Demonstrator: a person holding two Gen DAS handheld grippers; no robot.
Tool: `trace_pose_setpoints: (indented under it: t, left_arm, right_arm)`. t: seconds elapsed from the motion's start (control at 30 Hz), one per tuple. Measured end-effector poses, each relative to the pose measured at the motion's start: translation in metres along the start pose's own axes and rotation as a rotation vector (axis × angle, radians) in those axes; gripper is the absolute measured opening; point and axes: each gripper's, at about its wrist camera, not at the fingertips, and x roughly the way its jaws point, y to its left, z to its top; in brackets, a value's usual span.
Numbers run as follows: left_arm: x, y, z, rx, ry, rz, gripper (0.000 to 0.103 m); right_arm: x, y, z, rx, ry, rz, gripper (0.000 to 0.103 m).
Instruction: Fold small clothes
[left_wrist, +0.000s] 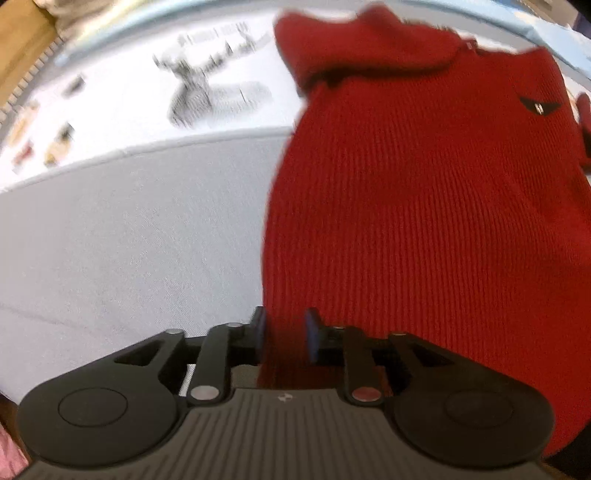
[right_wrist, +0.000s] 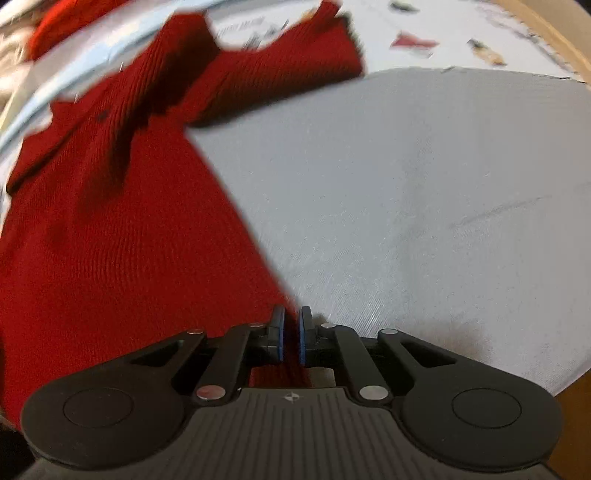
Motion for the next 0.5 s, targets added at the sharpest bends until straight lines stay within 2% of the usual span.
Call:
trace_pose_setpoints:
  t: [0.07,0.13,0.2,0.23,0.3,0.37,0.5]
  left_arm:
    - [-0.010,0.000,0.007,-0.031,-0.058,0.009,0.036]
    - [-0.017,-0.001,0.014,-0.064,-0.100,-0.002,0.036]
    - [-0.021,-0.003,0.019,-0.091,-0.126,-0.014,0.036]
    - [-0.022,-0.006,0.022,-0.098,-0.131,-0.020,0.036]
    - [-0.021,-0.011,0.028,-0.104,-0.136,-0.031,0.036]
    - [-0.022,-0.018,0.031,-0.100,-0.141,-0.038,0.036]
    - [-0.022,-0.035,0.031,-0.056,-0.135,-0.032,0.036]
  right_arm:
    - [-0.015,-0.005,0.005,0.047,-0.119,-0.009,0.011]
    - [-0.027,-0.010,0.017,0.110,-0.235,0.030,0.016]
    - [-0.031,-0.009,0.027,0.137,-0.310,0.058,0.019]
    - [-0.032,-0.007,0.031,0.144,-0.329,0.071,0.022]
    - [-0.024,0.003,0.042,0.148,-0.348,0.113,0.037]
    - [-0.013,0.015,0.055,0.125,-0.355,0.122,0.045]
    - [0.012,0.039,0.077,0.098,-0.368,0.109,0.048]
